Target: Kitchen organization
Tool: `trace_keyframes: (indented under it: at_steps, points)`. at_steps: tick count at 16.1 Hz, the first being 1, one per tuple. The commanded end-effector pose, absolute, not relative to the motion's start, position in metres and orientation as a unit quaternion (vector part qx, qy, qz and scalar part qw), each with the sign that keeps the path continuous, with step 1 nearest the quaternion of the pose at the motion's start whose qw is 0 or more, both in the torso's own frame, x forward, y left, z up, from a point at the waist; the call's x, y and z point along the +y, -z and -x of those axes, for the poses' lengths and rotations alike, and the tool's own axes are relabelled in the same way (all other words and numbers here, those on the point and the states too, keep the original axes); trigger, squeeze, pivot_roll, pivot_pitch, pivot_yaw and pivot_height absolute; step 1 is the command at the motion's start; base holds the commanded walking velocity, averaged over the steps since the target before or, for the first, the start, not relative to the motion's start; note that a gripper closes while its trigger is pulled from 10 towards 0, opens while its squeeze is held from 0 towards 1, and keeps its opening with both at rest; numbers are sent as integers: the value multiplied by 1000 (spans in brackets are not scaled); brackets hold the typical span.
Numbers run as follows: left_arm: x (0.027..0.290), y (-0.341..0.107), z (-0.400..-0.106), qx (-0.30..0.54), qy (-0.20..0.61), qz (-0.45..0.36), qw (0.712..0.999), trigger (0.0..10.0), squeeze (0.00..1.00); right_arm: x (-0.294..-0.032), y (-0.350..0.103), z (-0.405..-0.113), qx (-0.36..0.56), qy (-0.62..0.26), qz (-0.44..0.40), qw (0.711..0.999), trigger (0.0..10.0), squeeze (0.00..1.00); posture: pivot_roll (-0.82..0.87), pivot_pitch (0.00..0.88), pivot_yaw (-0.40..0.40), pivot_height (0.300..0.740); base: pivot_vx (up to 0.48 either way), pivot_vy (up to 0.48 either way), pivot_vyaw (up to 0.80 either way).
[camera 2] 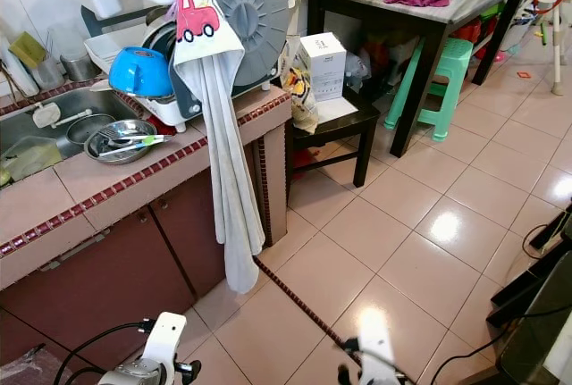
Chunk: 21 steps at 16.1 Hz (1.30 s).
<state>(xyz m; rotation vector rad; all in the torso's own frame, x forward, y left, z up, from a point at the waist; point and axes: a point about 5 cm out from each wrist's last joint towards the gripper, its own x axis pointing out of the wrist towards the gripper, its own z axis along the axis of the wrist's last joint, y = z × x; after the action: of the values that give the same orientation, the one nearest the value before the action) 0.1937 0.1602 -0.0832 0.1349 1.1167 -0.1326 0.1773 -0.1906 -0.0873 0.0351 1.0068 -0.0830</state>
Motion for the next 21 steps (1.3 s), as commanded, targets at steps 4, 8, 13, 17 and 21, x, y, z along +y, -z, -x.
trace_keyframes:
  at_steps: [4, 8, 13, 17, 21]
  points:
    - [164, 82, -196, 527, 56, -59, 846, 10000, 0, -191, 83, -186, 465, 61, -71, 880, 10000, 0, -16, 0, 64, 740, 0, 0, 0]
    - [165, 82, -196, 530, 64, -55, 844, 10000, 0, -186, 78, -197, 445, 62, -96, 888, 10000, 0, -14, 0, 71, 740, 0, 0, 0]
    - [166, 82, -195, 531, 47, -42, 845, 10000, 0, -183, 76, -201, 439, 58, -95, 892, 10000, 0, -14, 0, 70, 740, 0, 0, 0]
    - [166, 82, -196, 531, 47, -42, 845, 10000, 0, -183, 76, -201, 445, 53, -91, 889, 10000, 0, -16, 0, 69, 740, 0, 0, 0]
    - [166, 81, -196, 532, 51, -46, 844, 10000, 0, -181, 75, -204, 439, 49, -90, 893, 10000, 0, -17, 0, 70, 740, 0, 0, 0]
